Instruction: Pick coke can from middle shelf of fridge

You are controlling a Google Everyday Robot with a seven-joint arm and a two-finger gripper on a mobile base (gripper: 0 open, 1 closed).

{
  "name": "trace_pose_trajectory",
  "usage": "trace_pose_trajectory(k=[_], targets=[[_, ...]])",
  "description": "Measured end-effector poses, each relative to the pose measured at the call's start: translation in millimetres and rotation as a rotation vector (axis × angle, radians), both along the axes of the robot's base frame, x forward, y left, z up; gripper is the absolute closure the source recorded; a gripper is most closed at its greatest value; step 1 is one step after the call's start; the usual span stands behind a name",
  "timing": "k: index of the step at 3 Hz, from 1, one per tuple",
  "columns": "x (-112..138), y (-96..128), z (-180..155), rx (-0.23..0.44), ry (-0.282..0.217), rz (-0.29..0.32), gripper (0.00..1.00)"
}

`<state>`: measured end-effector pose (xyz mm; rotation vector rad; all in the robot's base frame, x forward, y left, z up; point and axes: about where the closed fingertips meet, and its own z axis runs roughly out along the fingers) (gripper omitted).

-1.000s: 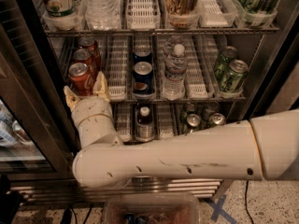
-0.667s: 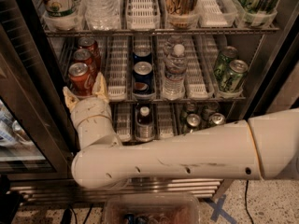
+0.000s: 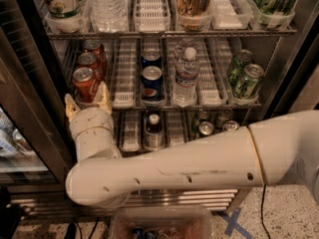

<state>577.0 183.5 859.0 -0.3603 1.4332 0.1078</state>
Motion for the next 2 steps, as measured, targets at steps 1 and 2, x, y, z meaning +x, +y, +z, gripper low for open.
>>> trace_pose_trajectory(k=[1,2], targets=[[0.3,5.2,-2.4,0.012,0.008,-0.014,0.33],[2.1,11.0,-5.3,0.025,0.015,-0.024,0.33]])
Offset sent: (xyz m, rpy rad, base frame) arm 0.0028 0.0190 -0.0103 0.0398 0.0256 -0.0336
